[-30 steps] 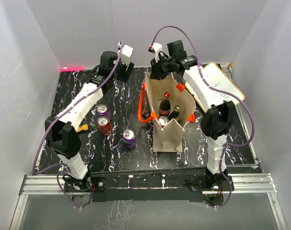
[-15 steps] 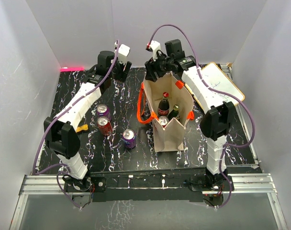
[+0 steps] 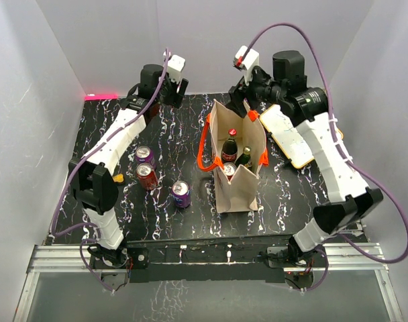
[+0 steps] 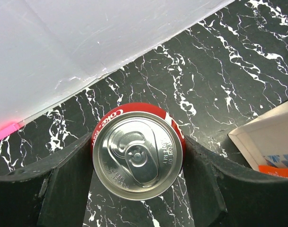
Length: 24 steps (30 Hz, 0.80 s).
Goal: Place the beverage into the canvas bag
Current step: Move the canvas bag to the center of the board, then adjust the drink in the canvas bag.
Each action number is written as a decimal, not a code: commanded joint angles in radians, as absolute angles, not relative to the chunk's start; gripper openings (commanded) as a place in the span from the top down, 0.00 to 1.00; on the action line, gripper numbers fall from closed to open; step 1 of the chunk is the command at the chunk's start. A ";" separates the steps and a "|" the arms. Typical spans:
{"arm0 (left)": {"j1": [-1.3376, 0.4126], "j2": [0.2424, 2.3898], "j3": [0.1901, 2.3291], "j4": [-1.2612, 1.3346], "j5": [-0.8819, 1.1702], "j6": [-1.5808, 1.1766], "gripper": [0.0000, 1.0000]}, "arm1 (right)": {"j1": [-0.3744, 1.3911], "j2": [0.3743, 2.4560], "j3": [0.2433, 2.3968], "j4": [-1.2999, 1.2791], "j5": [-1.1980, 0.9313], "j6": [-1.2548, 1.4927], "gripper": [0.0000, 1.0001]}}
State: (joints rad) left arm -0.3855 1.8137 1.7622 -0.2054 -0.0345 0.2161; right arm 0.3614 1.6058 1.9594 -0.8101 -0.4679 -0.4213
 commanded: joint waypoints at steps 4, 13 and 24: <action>-0.422 1.780 1.828 -0.116 -0.011 0.219 1.00 | 0.361 1.538 1.848 -0.903 -0.565 -0.395 0.27; -0.442 1.750 1.792 -0.107 -0.014 0.232 1.00 | 0.362 1.585 1.777 -0.953 -0.593 -0.351 0.27; -0.443 1.733 1.773 -0.100 -0.002 0.234 1.00 | 0.362 1.657 1.750 -0.919 -0.535 -0.330 0.35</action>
